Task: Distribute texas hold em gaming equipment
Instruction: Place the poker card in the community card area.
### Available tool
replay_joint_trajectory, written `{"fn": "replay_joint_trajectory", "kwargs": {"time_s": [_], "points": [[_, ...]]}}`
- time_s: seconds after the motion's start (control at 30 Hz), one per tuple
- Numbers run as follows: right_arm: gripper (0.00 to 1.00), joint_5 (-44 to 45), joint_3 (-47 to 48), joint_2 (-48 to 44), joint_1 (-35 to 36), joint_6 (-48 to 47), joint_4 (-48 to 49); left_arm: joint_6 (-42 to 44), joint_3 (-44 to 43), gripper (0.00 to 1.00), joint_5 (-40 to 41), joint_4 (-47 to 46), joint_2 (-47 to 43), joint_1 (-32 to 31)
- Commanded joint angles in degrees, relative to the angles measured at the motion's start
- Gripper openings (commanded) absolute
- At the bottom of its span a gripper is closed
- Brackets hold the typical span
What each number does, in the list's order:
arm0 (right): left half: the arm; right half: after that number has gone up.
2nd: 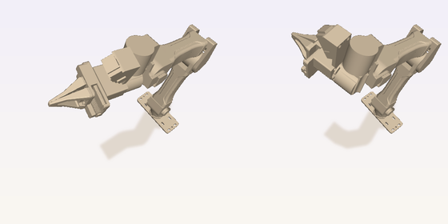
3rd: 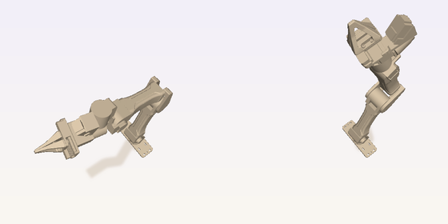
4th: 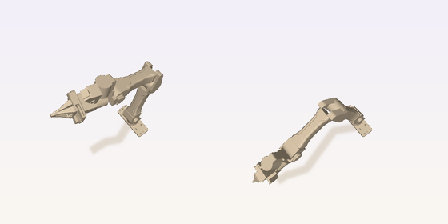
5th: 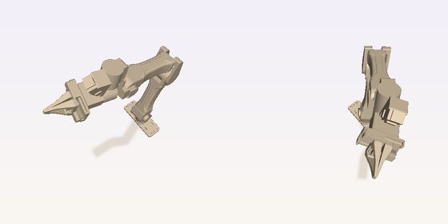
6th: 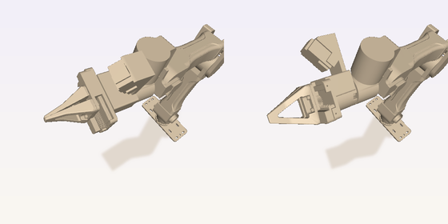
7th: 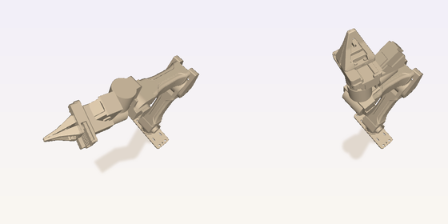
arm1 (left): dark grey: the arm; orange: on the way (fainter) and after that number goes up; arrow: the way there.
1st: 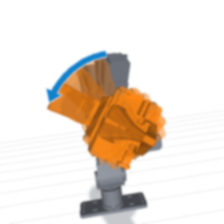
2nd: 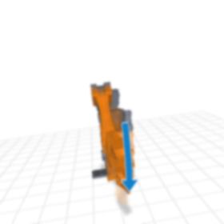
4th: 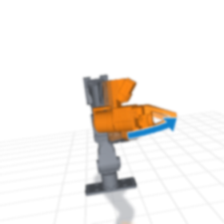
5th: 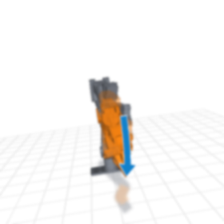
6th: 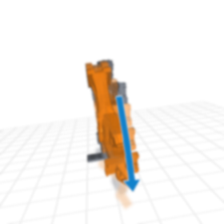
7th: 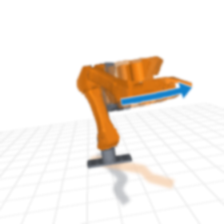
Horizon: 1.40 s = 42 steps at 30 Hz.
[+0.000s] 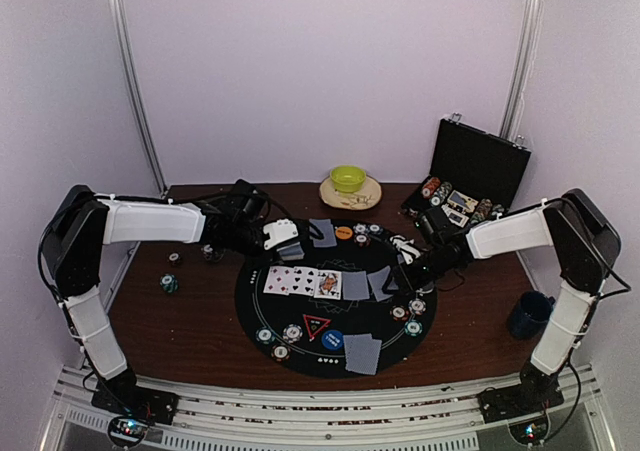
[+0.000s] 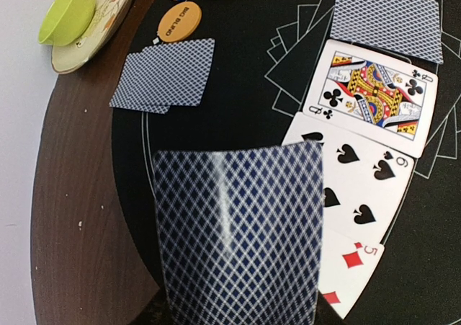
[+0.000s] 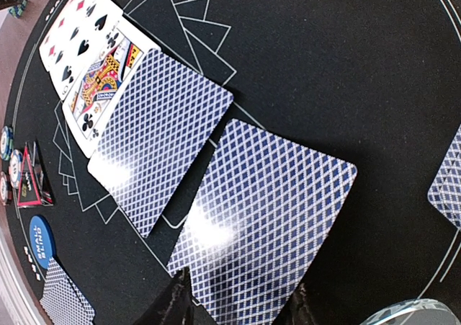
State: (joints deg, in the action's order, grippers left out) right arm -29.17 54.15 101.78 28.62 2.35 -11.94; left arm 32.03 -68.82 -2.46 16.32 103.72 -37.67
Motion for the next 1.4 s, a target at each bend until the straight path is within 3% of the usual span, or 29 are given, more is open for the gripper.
{"fn": "replay_joint_trajectory", "kwargs": {"time_s": [0.0, 0.77, 1.37], "points": [[0.45, 4.8, 0.7, -1.4, 0.2, -2.7, -3.8, -0.1, -0.5, 0.09, -1.0, -2.4, -1.2, 0.5], [0.48, 4.9, 0.7, -2.2, 5.6, -6.1, -6.5, -0.1, -0.3, 0.09, -1.3, -2.6, -1.3, 0.6], [0.54, 18.7, 3.6, -7.0, 6.3, -11.8, -11.9, -0.3, -0.2, 0.09, -1.1, -2.7, -1.9, 1.3]]}}
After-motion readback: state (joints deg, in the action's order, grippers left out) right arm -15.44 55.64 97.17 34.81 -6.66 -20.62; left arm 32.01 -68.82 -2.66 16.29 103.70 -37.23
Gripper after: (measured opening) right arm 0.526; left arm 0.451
